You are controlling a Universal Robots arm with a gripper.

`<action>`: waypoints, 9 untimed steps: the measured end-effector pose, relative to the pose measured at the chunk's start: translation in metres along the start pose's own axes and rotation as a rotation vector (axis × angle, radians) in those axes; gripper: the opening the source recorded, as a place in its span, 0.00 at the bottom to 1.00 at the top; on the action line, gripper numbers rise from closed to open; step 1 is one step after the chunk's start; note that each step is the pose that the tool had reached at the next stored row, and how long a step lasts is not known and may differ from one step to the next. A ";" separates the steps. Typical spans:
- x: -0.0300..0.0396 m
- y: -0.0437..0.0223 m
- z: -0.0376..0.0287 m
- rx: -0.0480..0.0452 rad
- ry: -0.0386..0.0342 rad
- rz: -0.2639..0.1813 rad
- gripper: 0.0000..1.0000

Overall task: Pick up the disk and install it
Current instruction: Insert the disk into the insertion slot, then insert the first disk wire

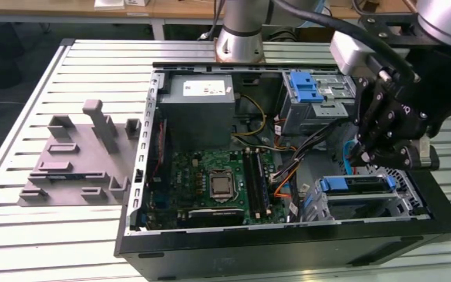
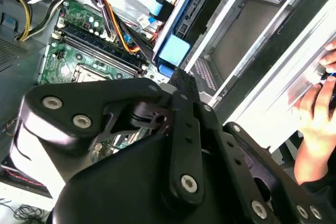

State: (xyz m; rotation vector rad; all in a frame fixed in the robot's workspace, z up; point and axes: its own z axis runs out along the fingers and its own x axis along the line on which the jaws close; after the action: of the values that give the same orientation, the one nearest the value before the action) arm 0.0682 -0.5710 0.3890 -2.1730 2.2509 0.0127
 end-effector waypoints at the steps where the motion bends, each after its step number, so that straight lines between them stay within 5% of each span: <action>1: 0.0000 0.0000 0.0014 0.0001 -0.0001 0.000 0.13; 9: 0.0000 0.0000 0.0020 0.0000 -0.0001 0.000 0.11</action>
State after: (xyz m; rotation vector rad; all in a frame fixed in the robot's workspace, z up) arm 0.0682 -0.5709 0.3870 -2.1729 2.2509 0.0127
